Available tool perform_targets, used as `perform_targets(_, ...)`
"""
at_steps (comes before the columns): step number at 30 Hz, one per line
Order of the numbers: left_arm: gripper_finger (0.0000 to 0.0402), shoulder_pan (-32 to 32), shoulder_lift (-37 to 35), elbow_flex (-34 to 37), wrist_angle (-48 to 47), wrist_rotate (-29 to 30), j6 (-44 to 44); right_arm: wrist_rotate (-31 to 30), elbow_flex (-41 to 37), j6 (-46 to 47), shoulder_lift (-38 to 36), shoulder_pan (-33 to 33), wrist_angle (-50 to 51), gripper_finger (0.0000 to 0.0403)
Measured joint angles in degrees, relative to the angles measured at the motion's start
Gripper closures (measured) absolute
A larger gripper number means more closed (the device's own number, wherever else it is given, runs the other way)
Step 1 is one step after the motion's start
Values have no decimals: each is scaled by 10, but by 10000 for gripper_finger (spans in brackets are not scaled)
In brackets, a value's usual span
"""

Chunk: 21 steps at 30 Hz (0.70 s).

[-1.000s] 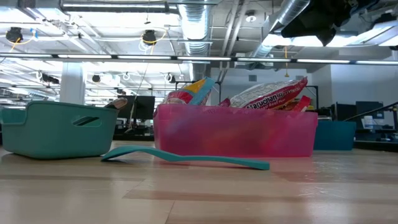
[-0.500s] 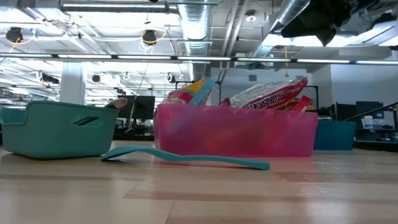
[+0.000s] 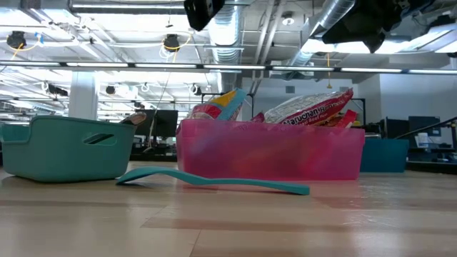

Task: Pick & Place Food Item
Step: Put the blue baby spoon into the green bin

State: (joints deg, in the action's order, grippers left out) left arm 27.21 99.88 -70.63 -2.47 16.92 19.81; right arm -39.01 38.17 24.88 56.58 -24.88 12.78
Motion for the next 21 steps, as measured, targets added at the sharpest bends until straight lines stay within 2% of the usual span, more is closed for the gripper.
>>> perform_targets(9, 402, -12, 0, 0, -46, -24, 31, 0, 0, -14, 0, 2, 0, 403)
perform_targets(16, 402, -12, 0, 0, -46, -28, 46, 0, 0, -15, 0, 8, 0, 403)
perform_targets(21, 402, -13, -1, -25, -44, -29, 29, 0, 0, -15, 0, 27, 0, 403)
